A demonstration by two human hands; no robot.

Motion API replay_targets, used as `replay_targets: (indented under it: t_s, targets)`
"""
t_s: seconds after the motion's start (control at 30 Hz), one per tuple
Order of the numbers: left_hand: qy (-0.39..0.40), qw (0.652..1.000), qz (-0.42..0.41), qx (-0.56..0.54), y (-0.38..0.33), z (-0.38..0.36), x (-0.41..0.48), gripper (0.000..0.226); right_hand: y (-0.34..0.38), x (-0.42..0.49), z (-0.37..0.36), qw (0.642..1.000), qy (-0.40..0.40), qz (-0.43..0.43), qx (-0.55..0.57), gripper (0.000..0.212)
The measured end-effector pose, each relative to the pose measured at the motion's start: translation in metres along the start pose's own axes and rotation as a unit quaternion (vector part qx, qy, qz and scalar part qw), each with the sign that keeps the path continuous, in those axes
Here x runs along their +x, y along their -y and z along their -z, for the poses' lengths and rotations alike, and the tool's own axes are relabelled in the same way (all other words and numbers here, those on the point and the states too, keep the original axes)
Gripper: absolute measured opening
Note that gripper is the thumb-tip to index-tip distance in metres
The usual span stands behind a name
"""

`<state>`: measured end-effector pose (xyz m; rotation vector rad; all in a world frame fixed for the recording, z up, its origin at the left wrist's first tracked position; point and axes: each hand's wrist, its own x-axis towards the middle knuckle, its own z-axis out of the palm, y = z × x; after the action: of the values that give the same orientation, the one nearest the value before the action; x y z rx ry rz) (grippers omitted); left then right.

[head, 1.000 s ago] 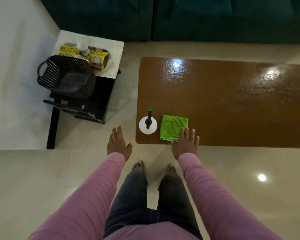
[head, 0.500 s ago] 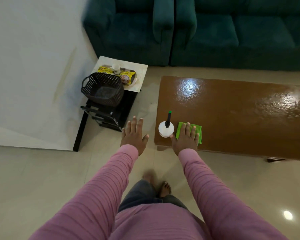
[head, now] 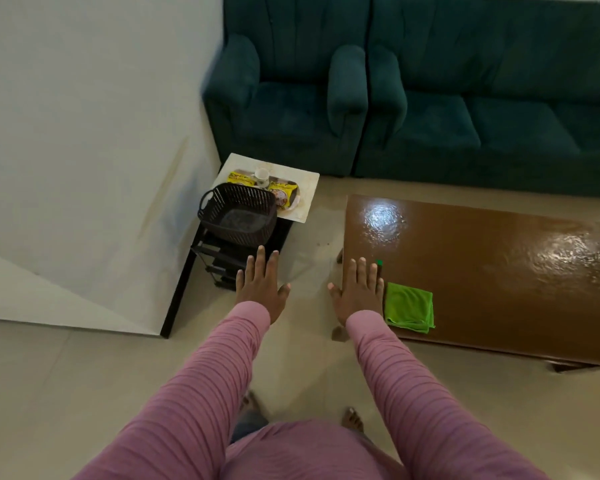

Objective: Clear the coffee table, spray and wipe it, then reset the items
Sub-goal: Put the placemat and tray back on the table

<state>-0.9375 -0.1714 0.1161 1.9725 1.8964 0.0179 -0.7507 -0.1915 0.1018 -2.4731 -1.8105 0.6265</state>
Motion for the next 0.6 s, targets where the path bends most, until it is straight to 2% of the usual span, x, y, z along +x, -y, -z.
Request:
replay_targets:
  t_s: [0.3,0.6]
  targets:
    - [-0.015,1.0,0.016,-0.004,0.129,0.066,0.05,0.074,0.132,0.013,-0.026,0.999,0.008,0.035,-0.005,0.073]
    - [0.003,0.999,0.027,-0.02,0.174,0.074,0.09,0.074,0.17,0.049,-0.039,0.999,0.038,0.015,-0.011,0.073]
